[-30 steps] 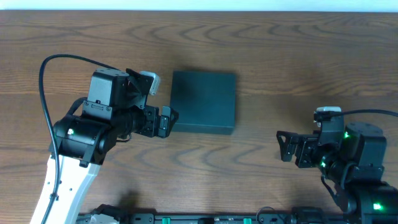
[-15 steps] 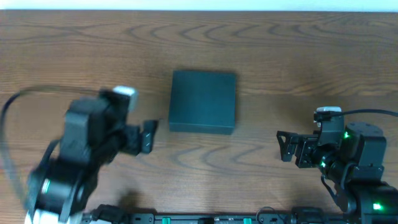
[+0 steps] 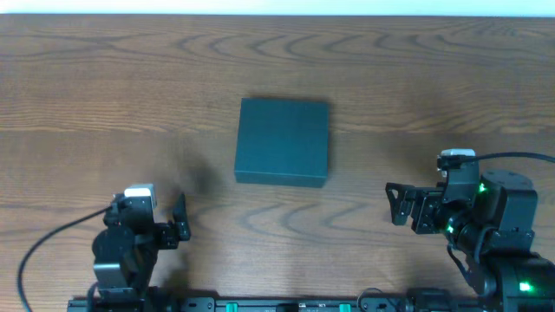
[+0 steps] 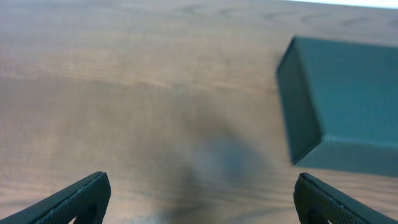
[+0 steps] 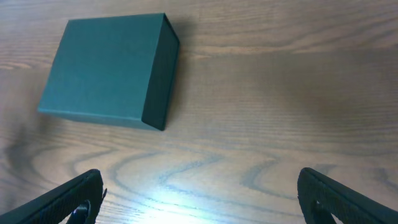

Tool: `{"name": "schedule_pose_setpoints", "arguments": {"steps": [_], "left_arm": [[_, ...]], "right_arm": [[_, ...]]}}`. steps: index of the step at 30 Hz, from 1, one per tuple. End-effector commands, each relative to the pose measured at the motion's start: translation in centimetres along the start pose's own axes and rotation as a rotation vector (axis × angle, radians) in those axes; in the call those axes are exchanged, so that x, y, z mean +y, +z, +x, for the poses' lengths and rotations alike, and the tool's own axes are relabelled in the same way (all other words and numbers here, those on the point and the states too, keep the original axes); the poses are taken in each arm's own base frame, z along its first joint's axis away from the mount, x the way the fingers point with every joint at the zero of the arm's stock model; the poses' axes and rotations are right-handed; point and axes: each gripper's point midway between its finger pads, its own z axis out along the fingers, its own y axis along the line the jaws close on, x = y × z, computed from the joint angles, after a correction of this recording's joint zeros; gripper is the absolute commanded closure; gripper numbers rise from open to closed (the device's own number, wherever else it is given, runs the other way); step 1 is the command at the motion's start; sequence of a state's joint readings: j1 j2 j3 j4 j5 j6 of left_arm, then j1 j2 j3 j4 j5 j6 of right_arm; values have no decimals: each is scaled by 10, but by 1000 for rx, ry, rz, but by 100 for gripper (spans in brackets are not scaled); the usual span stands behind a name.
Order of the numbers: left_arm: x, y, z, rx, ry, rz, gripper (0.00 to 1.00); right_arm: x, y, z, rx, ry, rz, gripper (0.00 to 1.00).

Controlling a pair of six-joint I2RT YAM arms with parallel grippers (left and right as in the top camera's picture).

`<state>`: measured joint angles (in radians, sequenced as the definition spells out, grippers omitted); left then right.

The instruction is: Pack container

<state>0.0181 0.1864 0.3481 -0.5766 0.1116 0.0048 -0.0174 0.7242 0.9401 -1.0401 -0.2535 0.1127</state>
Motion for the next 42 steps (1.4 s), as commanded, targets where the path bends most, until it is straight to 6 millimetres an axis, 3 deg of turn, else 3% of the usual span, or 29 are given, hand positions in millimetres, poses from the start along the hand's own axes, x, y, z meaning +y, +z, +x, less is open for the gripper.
{"name": "schedule_pose_setpoints", "arguments": {"steps": [1, 10, 42], "left_arm": [[8, 7, 17, -16, 7, -29, 5], [12, 22, 46, -4, 3, -36, 5], [14, 22, 45, -7, 5, -50, 5]], "right_arm": [[2, 0, 1, 2, -23, -5, 1], [2, 0, 1, 2, -23, -5, 1], [2, 0, 1, 1, -23, -5, 1]]}}
